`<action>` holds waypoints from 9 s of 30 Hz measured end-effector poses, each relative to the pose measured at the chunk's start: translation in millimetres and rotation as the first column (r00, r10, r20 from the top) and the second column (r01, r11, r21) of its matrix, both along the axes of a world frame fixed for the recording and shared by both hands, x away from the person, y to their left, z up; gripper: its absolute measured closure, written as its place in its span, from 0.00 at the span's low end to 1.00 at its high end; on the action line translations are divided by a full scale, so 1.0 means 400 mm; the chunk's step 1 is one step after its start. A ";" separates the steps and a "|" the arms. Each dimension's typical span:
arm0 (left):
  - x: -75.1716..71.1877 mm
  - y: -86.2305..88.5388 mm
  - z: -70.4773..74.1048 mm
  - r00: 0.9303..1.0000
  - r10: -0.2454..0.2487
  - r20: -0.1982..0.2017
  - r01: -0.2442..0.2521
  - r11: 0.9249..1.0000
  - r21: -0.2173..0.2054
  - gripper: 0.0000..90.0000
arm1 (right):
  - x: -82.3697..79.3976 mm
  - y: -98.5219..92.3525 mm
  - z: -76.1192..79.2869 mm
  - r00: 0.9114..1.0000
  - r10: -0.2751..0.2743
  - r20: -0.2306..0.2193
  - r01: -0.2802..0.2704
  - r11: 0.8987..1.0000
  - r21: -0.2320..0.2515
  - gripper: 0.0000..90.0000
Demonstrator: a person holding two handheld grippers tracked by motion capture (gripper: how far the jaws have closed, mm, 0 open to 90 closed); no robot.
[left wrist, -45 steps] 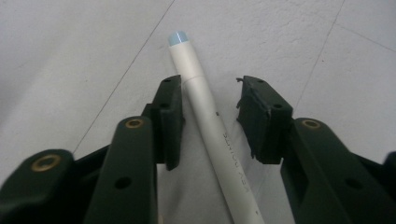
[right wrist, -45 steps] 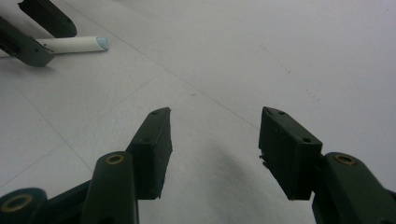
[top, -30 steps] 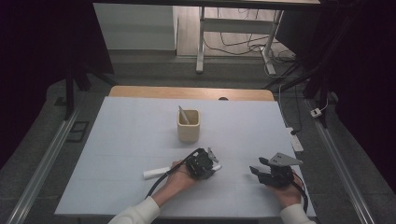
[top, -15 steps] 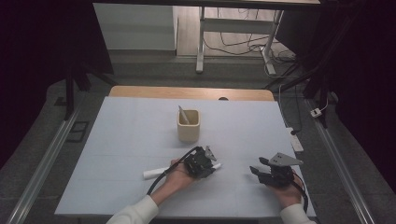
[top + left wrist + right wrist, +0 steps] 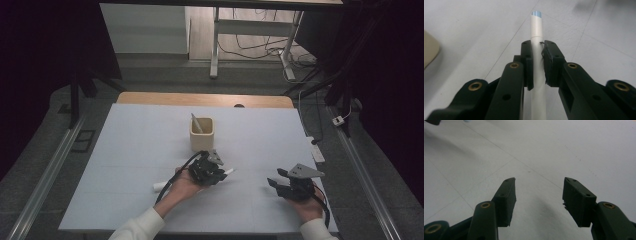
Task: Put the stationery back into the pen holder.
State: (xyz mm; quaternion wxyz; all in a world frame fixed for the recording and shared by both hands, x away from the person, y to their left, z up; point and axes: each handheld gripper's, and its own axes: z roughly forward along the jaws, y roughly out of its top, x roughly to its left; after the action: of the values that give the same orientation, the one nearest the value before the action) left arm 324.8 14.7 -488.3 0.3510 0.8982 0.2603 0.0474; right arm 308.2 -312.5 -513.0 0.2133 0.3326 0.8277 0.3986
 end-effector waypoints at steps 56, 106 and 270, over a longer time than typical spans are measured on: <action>0.010 0.170 0.157 0.976 0.132 0.171 -0.080 0.955 -0.284 0.87 | -0.013 0.016 0.004 0.998 0.051 0.025 -0.051 0.999 -0.003 0.47; 0.180 0.175 0.252 0.945 0.260 0.197 -0.166 0.904 -0.395 0.87 | -0.010 0.020 0.004 0.998 0.058 0.018 -0.058 0.998 0.039 0.47; -0.057 0.371 -0.020 0.999 0.027 -0.022 -0.021 0.968 0.251 0.35 | -0.006 0.036 -0.012 0.998 0.068 0.000 -0.068 0.998 -0.006 0.46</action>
State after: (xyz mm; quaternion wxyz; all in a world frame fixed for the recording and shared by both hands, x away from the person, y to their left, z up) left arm 302.1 163.0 -496.2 0.2310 0.9327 0.2673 0.0729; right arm 305.7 -298.2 -517.7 0.2008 0.3035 0.8397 0.4031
